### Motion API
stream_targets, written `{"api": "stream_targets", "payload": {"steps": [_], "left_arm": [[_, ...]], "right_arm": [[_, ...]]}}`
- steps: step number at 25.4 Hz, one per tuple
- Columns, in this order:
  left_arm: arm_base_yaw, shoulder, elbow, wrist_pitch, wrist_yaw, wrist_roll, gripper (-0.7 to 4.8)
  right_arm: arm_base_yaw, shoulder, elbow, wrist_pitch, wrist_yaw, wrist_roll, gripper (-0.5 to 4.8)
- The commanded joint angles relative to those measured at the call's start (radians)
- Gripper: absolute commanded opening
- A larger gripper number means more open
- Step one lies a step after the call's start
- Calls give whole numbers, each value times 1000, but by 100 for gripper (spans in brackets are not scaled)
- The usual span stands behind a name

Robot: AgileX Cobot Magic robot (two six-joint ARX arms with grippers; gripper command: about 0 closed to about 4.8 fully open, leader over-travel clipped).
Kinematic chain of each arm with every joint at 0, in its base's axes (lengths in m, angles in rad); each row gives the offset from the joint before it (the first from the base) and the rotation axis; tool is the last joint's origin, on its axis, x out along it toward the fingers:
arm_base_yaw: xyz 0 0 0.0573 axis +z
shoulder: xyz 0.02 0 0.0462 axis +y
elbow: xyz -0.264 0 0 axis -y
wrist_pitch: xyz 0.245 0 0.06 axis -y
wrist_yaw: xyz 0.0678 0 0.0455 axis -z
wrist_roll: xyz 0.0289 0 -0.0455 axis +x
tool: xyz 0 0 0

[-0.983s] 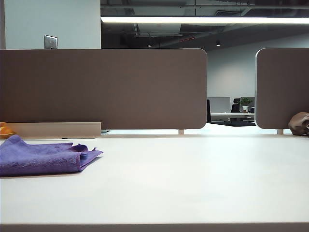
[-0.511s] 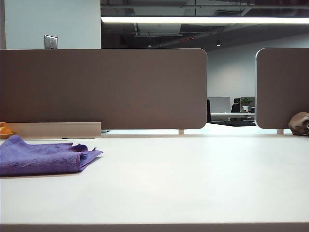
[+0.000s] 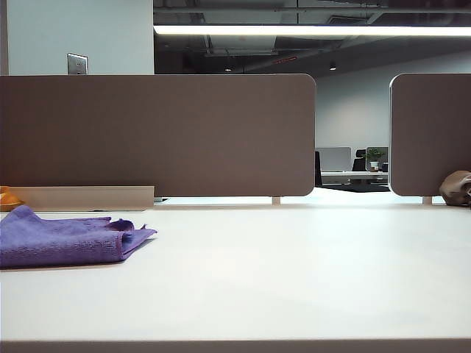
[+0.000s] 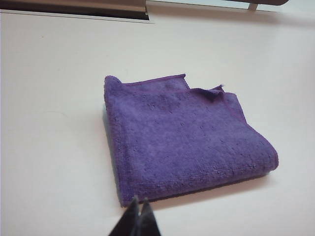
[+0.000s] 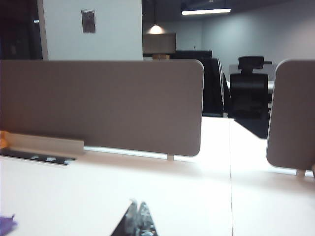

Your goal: Fold the bottom of the cloth upward, then fold it vertically to form a square shape.

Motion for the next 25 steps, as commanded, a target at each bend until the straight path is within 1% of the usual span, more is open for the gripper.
{"api": "stream_targets", "payload": {"steps": [1,6,16,18,25], "left_arm": [[0,0,3,13,0,4,-5],[0,0,3,13,0,4,-5],[0,0,3,13,0,3,-5],[0,0,3,13,0,3,-5],[0,0,3,14,0,3,-5]], "right_arm": [[-2,-4,3,-23,-1,-2,0],[-2,-4,-22,-25,-1,-2,0],[-3,-4,-140,-23,3,2,0],[-2,-4,-170,-40,3,3,0],[-2,-4,-185,-118,3,18,0]]}}
